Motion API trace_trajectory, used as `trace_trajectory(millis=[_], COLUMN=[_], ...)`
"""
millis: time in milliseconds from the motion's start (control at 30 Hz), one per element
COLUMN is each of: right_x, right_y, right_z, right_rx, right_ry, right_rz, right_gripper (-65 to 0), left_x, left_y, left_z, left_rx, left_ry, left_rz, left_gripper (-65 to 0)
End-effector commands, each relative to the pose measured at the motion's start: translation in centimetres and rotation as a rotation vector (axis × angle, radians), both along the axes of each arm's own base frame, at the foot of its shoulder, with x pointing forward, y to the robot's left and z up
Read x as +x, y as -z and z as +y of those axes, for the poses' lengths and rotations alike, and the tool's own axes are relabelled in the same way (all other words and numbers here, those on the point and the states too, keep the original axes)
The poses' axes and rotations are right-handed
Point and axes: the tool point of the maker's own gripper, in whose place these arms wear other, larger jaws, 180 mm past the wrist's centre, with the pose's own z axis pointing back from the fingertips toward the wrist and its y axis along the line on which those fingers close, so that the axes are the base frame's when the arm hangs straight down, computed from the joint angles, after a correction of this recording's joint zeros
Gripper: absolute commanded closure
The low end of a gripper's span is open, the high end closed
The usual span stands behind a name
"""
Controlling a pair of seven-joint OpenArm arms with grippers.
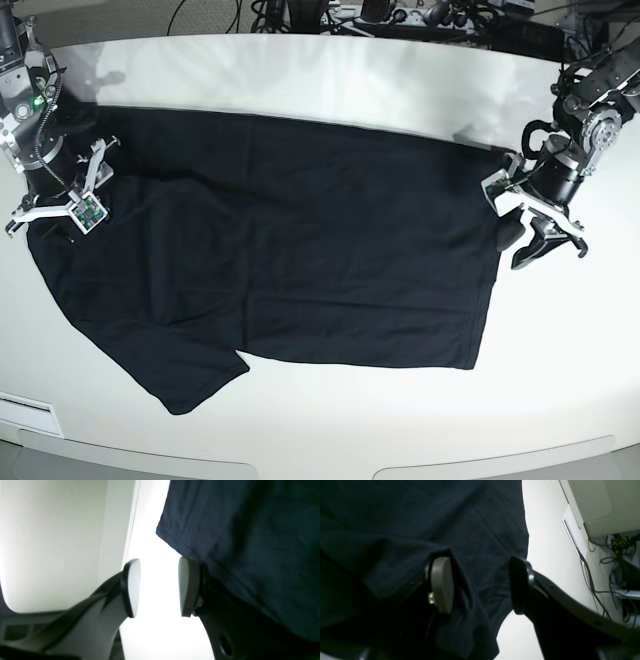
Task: Fold the T-shirt properly
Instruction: 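Release and regrasp the shirt edge with both grippers, smoothing it flat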
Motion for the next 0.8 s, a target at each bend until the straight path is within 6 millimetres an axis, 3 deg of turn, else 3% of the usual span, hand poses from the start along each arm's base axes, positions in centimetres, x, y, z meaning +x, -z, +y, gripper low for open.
trace_trajectory(millis=[0,133,200,267,333,400,500,567,767], right_x=[0.8,1.1,1.4,1.7,1.9,2.1,1.6,0.9,-1.3], right_y=[-1.5,-2.0,-2.7,-3.9,-4.9,-4.7,-3.1,-1.8,0.7], right_z=[-0.3,-1.8,-3.2,-4.8,-5.5,-4.6,-2.9,-2.8,-1.2], right_rx=[-0.016,-0.024,-0.061,-0.089,-0.09,-0.073,-0.041,-0.025,0.101], right_ry=[0.0,0.094,0.162,0.253,0.298,0.248,0.16,0.164,0.181], right_rz=[-0.053,-0.082,-0.124,-0.198,-0.252,-0.242,-0.15,-0.065,0.119], right_gripper=[-36.2,-33.1,-20.2,-0.7,0.0,0.0,-4.6,0.0,0.0], left_x=[0.7,0.7,0.8,1.0,1.2,1.2,1.2,1.3,0.9], left_y=[-1.4,-1.1,-1.3,-1.8,-2.3,-2.2,-2.2,-2.2,-0.1], left_z=[0.5,1.4,1.4,1.5,1.5,1.5,1.1,0.6,-1.7], left_rx=[0.011,0.021,0.014,-0.001,-0.016,-0.017,-0.03,-0.047,-0.185], left_ry=[-0.007,-0.054,-0.061,-0.072,-0.08,-0.08,-0.08,-0.077,-0.083], left_rz=[-0.043,-0.025,-0.038,-0.066,-0.092,-0.09,-0.091,-0.094,0.038], left_gripper=[-25.8,-23.6,-12.8,0.0,0.0,0.0,0.0,0.0,0.0])
